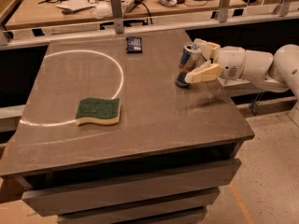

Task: Place redbull can upright

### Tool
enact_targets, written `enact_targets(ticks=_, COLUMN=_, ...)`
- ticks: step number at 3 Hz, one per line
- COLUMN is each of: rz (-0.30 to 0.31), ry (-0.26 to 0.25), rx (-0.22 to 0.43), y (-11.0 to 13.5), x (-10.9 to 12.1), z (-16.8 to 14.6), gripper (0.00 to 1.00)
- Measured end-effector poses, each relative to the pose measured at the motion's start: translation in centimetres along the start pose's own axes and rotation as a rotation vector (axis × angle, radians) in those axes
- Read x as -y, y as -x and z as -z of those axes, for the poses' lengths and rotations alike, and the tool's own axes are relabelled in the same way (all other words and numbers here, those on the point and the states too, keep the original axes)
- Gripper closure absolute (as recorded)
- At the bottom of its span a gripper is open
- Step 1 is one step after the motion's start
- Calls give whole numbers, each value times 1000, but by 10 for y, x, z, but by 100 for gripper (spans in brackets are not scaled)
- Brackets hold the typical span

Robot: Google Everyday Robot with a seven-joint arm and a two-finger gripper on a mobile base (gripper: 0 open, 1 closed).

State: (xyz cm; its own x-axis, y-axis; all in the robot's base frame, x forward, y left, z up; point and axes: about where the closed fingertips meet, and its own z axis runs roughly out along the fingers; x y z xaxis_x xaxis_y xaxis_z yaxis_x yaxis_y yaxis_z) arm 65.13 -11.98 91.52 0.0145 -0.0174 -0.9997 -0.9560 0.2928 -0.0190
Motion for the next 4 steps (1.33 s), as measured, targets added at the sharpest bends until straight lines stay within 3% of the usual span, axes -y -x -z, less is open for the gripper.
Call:
enact_targets(ticks=2, rz=41, ry=-52, rx=-113, y=9, x=4, z=43, gripper=0)
enact_targets(ticks=4, rz=61, ry=-116, rx=-253, y=11, x=9, z=67, gripper=0)
